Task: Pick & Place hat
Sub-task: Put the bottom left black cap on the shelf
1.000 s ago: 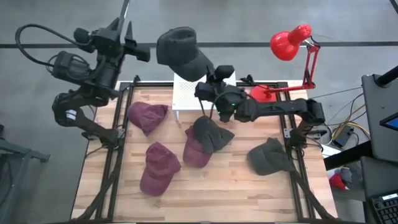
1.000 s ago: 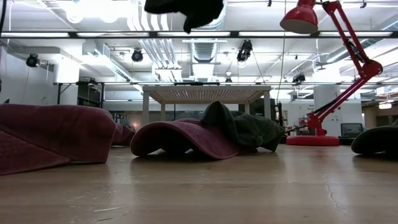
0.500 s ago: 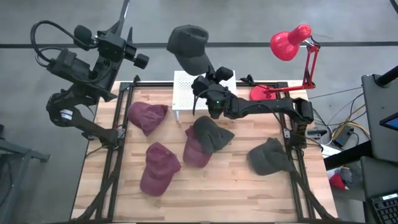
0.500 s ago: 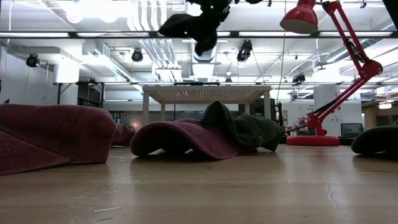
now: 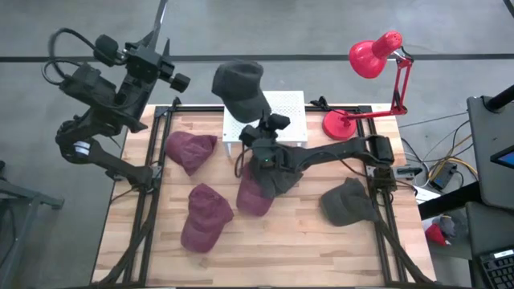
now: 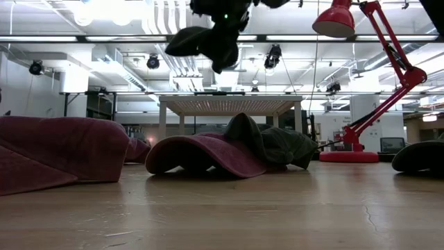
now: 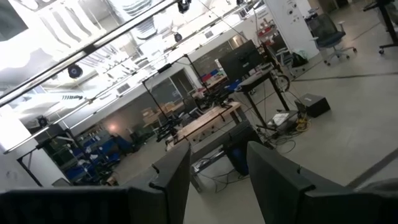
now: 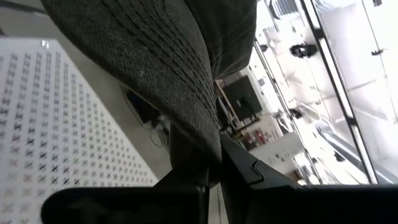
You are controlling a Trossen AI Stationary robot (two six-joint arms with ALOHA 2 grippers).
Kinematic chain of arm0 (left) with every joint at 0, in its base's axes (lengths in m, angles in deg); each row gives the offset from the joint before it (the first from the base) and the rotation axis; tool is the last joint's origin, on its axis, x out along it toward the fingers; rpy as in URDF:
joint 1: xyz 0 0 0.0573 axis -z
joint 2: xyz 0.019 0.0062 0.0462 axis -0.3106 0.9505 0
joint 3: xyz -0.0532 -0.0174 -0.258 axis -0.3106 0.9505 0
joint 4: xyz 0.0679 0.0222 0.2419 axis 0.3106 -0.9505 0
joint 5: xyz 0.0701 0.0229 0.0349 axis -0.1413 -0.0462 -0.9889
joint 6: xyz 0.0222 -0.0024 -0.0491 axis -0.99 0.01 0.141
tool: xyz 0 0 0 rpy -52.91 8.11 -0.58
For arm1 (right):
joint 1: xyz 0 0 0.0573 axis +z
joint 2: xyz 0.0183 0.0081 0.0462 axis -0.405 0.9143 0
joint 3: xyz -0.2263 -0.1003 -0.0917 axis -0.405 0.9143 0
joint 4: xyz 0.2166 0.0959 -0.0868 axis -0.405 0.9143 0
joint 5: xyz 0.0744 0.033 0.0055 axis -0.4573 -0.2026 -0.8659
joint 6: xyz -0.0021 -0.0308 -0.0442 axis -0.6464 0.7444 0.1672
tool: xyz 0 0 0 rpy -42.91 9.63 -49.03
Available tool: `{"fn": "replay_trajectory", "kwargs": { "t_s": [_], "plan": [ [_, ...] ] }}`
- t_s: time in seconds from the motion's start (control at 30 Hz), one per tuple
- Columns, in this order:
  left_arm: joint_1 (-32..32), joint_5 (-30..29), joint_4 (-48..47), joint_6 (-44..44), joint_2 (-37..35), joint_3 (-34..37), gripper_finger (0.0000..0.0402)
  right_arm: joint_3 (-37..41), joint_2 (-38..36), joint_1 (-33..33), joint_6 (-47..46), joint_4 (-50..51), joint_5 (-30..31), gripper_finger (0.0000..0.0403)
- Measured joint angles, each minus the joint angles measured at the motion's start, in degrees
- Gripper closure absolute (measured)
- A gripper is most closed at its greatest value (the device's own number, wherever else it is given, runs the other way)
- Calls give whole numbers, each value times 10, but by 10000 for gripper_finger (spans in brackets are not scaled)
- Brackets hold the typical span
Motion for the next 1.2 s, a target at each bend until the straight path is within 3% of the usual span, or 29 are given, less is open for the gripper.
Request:
{"fn": "replay_trajectory", "kwargs": {
  "t_s": [0.2, 0.9, 1.2],
  "plan": [
    [0, 19, -61, 74, -18, 45, 239, 4, 32, 5, -30, 23, 20, 390],
    [19, -17, -63, 161, -76, 208, 238, 4, 50, 19, -22, 39, 19, 390],
    [19, -17, -63, 186, -75, 240, 239, 5, 45, 18, -22, 62, 19, 390]
  ]
}}
